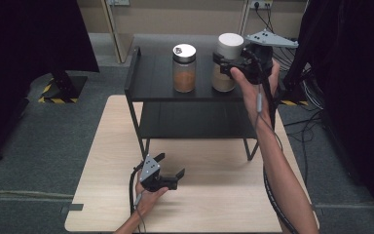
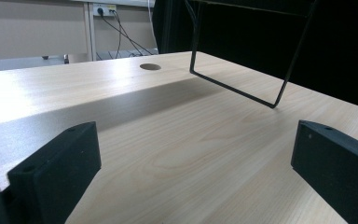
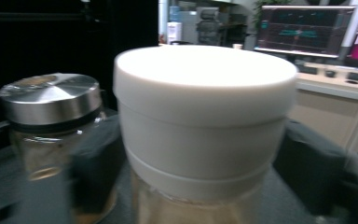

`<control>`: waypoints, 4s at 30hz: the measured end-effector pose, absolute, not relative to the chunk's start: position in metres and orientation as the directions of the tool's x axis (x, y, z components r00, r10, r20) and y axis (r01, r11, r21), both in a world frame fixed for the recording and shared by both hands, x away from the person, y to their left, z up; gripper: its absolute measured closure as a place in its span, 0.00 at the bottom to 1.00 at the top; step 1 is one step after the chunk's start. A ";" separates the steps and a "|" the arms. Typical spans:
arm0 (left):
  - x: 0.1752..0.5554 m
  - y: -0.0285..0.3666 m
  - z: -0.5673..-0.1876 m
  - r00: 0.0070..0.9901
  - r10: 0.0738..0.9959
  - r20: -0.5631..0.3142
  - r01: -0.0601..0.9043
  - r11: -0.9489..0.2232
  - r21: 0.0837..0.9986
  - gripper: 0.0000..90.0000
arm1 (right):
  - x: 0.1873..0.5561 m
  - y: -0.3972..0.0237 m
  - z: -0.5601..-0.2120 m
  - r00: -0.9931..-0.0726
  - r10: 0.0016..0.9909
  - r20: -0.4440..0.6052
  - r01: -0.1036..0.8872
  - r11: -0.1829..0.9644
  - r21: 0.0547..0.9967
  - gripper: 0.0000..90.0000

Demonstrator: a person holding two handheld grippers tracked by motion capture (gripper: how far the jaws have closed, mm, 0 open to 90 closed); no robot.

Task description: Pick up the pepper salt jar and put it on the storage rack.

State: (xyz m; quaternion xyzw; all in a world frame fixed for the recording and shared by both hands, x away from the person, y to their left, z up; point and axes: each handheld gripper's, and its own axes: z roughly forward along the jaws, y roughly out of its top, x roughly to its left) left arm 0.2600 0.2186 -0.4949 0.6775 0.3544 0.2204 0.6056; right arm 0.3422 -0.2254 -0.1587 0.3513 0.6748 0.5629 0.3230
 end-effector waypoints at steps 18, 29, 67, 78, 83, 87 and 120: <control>0.260 0.218 -0.496 0.650 0.747 -0.136 0.218 -0.012 0.976 0.01 | 0.324 -0.249 -0.181 -0.609 0.793 0.019 0.065 0.026 0.998 0.00; 0.260 0.218 -0.496 0.653 0.746 -0.133 0.217 -0.016 0.976 0.01 | 0.300 -0.265 -0.212 -0.632 0.775 0.024 0.058 0.016 0.998 0.00; 0.259 0.217 -0.496 0.653 0.746 -0.132 0.218 -0.018 0.976 0.01 | 0.247 -0.281 -0.328 -0.679 0.734 0.015 0.064 0.038 0.997 0.00; 0.259 0.217 -0.496 0.653 0.746 -0.132 0.218 -0.018 0.976 0.01 | 0.240 -0.283 -0.364 -0.667 0.745 0.018 0.072 0.040 0.997 0.00; 0.259 0.217 -0.496 0.653 0.746 -0.132 0.218 -0.018 0.976 0.01 | 0.239 -0.285 -0.383 -0.665 0.746 0.039 0.090 0.029 0.996 0.00; 0.259 0.217 -0.497 0.652 0.746 -0.133 0.218 -0.017 0.976 0.01 | 0.238 -0.286 -0.397 -0.662 0.748 0.048 0.100 0.024 0.995 0.00; 0.260 0.217 -0.497 0.658 0.741 -0.131 0.218 -0.020 0.976 0.01 | 0.234 -0.279 -0.475 -0.650 0.757 0.071 0.159 0.043 0.986 0.01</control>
